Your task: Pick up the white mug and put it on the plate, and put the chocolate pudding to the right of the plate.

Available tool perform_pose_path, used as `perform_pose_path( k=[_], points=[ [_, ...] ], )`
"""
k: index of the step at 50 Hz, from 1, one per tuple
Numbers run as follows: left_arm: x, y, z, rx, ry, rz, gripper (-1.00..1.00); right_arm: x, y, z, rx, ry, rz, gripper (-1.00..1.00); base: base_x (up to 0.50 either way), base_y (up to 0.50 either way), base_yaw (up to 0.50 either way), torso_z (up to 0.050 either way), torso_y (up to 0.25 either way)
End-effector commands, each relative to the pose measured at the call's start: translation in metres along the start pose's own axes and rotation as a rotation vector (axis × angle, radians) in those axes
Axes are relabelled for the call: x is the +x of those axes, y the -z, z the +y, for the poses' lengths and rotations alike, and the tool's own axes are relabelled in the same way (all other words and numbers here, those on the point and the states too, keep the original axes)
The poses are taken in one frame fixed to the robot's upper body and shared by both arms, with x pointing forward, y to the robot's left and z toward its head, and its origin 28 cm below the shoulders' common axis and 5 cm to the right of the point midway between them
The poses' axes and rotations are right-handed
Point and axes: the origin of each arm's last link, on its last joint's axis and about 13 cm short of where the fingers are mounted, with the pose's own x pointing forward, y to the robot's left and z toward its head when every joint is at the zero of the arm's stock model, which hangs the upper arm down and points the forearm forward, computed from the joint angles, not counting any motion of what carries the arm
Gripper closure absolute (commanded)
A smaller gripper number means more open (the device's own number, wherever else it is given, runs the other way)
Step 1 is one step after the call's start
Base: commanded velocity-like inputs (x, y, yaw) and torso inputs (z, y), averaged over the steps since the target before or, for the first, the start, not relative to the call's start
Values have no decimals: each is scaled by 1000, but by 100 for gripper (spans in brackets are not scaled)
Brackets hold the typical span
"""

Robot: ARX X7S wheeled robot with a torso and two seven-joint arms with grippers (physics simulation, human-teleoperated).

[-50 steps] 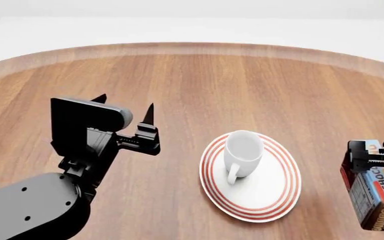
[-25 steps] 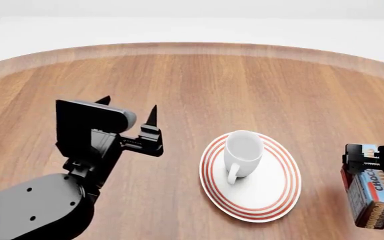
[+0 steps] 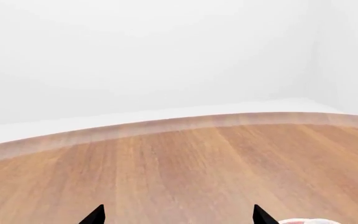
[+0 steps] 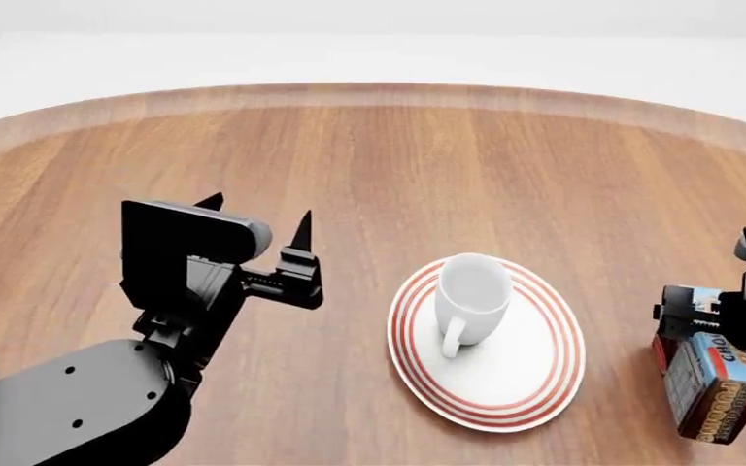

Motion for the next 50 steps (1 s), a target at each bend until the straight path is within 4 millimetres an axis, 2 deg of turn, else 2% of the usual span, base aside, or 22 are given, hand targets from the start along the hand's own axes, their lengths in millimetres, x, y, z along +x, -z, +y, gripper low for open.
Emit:
perform_pose_path(
  k=[1,3,4,9,16,17,35,46,50],
  points=[
    [0,2,0,-1,0,5,-100,16,17,2,-20,20,56,100,0,0,0,0,0],
    [0,3,0,-2,-2,5,-100,17,18,1,-18,18,55,100,0,0,1,0,0],
    [0,3,0,-3,-1,6,-100,19,23,1,-20,20,70,-100,0,0,3,0,-21],
    [0,3,0,-1,-2,8,-100,20,24,1,-24,16,81,-100,0,0,0,0,0],
    [0,4,0,-1,-1,10,-100,7,16,-1,-40,25,66,-100,0,0,0,-2,-3],
    [-1,4,0,-2,-1,9,-100,-6,5,-3,-48,29,43,-100,0,0,0,0,0],
    [-2,5,0,-1,2,11,-100,-82,-41,-4,-124,60,-60,-100,0,0,0,0,0],
    [-4,2,2,2,-2,5,-100,-96,-44,-9,-127,77,-78,-100,0,0,0,0,0],
    [-5,0,3,5,-8,3,-100,-112,-46,-11,-128,72,-107,-100,0,0,0,0,0]
  ],
)
